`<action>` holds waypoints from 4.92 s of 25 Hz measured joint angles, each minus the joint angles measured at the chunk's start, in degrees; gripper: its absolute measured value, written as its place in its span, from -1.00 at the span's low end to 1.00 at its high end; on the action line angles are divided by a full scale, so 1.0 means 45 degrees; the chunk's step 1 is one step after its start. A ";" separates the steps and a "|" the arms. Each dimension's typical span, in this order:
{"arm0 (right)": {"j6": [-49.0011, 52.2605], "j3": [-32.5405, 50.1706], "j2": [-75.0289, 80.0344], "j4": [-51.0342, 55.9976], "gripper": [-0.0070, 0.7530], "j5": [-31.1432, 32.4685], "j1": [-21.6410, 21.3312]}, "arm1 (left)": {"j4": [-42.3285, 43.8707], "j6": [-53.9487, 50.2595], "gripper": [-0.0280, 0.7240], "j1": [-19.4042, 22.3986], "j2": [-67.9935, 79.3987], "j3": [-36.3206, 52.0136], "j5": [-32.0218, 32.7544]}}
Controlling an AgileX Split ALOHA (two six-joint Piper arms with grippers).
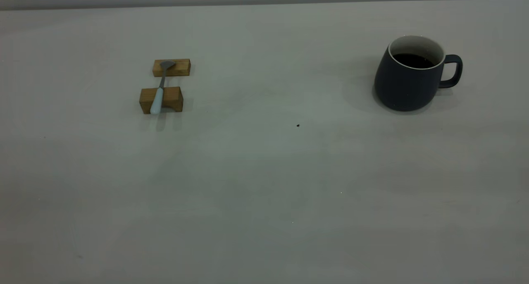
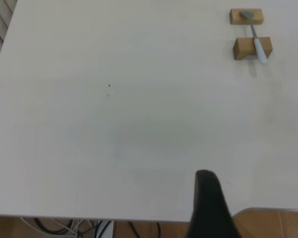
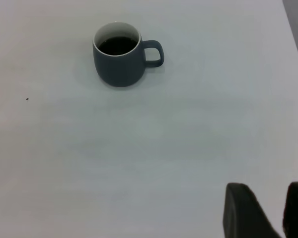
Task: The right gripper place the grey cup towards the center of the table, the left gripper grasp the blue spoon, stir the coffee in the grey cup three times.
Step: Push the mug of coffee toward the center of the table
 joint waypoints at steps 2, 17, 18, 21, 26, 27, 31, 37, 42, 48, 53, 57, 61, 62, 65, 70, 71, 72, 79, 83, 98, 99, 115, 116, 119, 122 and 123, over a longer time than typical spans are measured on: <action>0.0000 0.0000 0.0000 0.0000 -0.35 0.0000 0.0000 | 0.0000 0.0000 0.56 0.0000 0.0000 0.0000 0.0000; 0.0000 0.0000 0.0000 0.0000 -0.35 0.0000 0.0000 | 0.0000 0.0000 0.56 0.0000 0.0000 0.0000 0.0000; 0.0000 0.0000 0.0000 0.0000 -0.35 0.0000 0.0000 | 0.0000 0.0000 0.56 0.0000 0.0000 0.0000 0.0000; 0.0000 0.0000 0.0000 0.0000 -0.35 0.0000 0.0000 | 0.0000 0.0000 0.56 0.0000 0.0000 0.0000 0.0000; 0.0000 0.0000 0.0000 0.0000 -0.35 0.0000 0.0000 | 0.0000 0.0000 0.56 0.0000 0.0000 0.0000 0.0000; 0.0000 0.0000 0.0000 0.0000 -0.35 0.0000 0.0000 | 0.0000 0.0000 0.56 0.0000 0.0000 0.0000 0.0000; 0.0000 0.0000 0.0000 -0.0012 -0.35 0.0000 0.0000 | 0.0000 0.0000 0.56 0.0000 0.0000 0.0000 0.0000; 0.0014 0.0000 0.0000 -0.0010 -0.35 0.0000 0.0000 | 0.0000 0.0000 0.56 0.0000 0.0000 0.0000 0.0000; 0.0592 -0.0048 0.0048 -0.0060 -0.35 -0.0011 0.0000 | 0.0000 0.0000 0.56 0.0000 0.0000 0.0000 0.0000; 0.0614 -0.1193 0.1953 -0.0196 0.01 -0.0046 0.0000 | 0.0000 0.0000 0.56 0.0000 0.0000 0.0000 0.0000; -0.0083 -0.2300 0.5385 -0.0378 0.65 -0.1398 0.0000 | 0.0000 0.0000 0.56 0.0000 0.0000 0.0000 0.0000; -0.0565 -0.2893 0.8920 -0.0678 0.91 -0.2784 0.0000 | 0.0000 0.0000 0.56 0.0000 0.0000 0.0000 0.0000; -0.1899 -0.3615 1.2274 -0.0813 0.92 -0.4500 0.0000 | 0.0000 0.0000 0.56 0.0000 0.0000 0.0000 0.0000; -0.2396 -0.3837 1.3085 -0.0813 0.92 -0.4776 0.0000 | 0.0000 0.0000 0.56 0.0000 0.0000 0.0000 0.0000; -0.4023 -0.4769 1.5222 -0.0813 0.92 -0.5426 0.0000 | 0.0000 0.0000 0.56 0.0000 0.0000 0.0000 0.0000; -0.7172 -0.6235 1.8371 -0.0573 0.90 -0.6048 0.0343 | 0.0000 0.0000 0.56 0.0000 0.0000 0.0000 0.0000; -0.7726 -0.6521 1.8857 -0.0562 0.89 -0.6129 0.0531 | 0.0000 0.0000 0.56 0.0000 0.0000 0.0000 0.0000; -0.8147 -0.6792 1.9439 -0.0562 0.88 -0.6230 0.0721 | 0.0000 0.0000 0.56 0.0000 0.0000 0.0000 0.0000; -0.9903 -0.8512 2.3033 -0.1884 0.86 -0.6990 0.1556 | 0.0000 0.0000 0.56 0.0000 0.0000 0.0000 0.0000; -1.0286 -0.9545 2.4618 -0.2735 0.86 -0.7260 0.1627 | 0.0000 0.0000 0.56 0.0000 0.0000 0.0000 0.0000; -1.1459 -1.2309 2.8545 -0.4579 0.83 -0.7689 0.1632 | 0.0000 0.0000 0.56 0.0000 0.0000 0.0000 0.0000; -1.1612 -1.2360 2.8722 -0.4537 0.83 -0.7715 0.1632 | 0.0000 0.0000 0.56 0.0000 0.0000 0.0000 0.0000; -1.3884 -1.2444 2.9536 -0.2793 0.71 -0.8362 0.1831 | 0.0000 0.0000 0.56 0.0000 0.0000 0.0000 0.0000; -1.3899 -1.2444 2.9552 -0.2761 0.64 -0.8377 0.1905 | 0.0000 0.0000 0.56 0.0000 0.0000 0.0000 0.0000; -1.3899 -1.2444 2.9552 -0.2761 0.34 -0.8333 0.2161 | 0.0000 0.0000 0.56 0.0000 0.0000 0.0000 0.0000; -1.3859 -1.2444 2.9552 -0.2618 -0.13 -0.8307 0.2421 | 0.0000 0.0000 0.56 0.0000 0.0000 0.0000 0.0000; -1.3843 -1.2444 2.9552 -0.2520 -0.32 -0.8307 0.2499 | 0.0000 0.0000 0.56 0.0000 0.0000 0.0000 0.0000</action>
